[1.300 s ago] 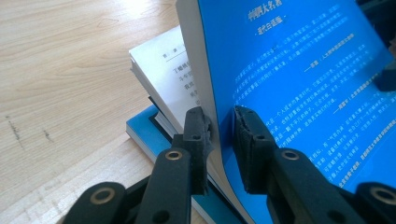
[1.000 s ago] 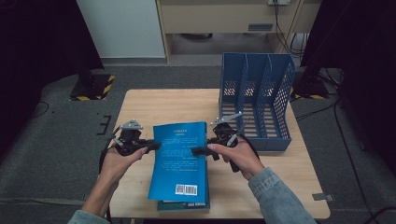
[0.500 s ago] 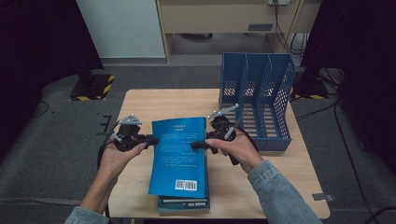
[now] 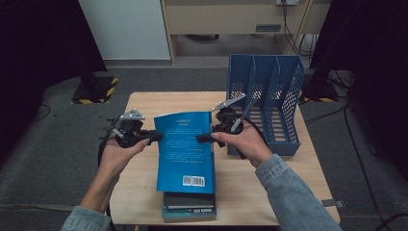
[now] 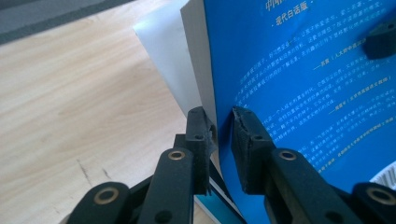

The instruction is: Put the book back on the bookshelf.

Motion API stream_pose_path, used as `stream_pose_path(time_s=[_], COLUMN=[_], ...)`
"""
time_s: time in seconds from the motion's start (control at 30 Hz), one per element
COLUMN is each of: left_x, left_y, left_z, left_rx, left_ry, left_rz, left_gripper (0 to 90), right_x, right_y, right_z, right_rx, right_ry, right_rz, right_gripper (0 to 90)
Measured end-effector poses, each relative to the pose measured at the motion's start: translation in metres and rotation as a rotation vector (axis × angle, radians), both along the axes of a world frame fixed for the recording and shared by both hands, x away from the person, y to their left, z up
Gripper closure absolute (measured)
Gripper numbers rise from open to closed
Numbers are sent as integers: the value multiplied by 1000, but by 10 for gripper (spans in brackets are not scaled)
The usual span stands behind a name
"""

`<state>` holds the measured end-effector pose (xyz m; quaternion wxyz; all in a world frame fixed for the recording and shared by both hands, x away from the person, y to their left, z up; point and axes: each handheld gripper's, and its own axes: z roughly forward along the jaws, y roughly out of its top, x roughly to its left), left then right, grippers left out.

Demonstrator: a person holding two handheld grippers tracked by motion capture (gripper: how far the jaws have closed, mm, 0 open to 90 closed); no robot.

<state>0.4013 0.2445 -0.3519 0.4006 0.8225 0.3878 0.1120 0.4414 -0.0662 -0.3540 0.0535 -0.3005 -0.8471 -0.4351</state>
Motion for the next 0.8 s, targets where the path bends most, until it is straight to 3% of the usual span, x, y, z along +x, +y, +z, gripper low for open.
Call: stream_pose_path(time_s=[0.1,0.17,0.37,0.63,0.8], left_x=[5,8,10,13,17], left_y=[-2,-8,-8,-7,-7], left_z=[4,9,9,16,21], left_rx=[1,32,17,15,18], left_ry=[-3,-11,0,-18,-23], left_rz=[-6,-19,-15,-3,3], left_gripper=[767,766,766,765,765], right_x=[3,5,8,11,14], right_y=[1,5,5,6,8], right_z=[10,20,22,28,33], right_rx=[5,-18,-45,-24,-37], right_ry=[-23,-47,-56,-74,-86], right_rz=[-12,1,25,-1,1], right_gripper=[506,513,504,534,542])
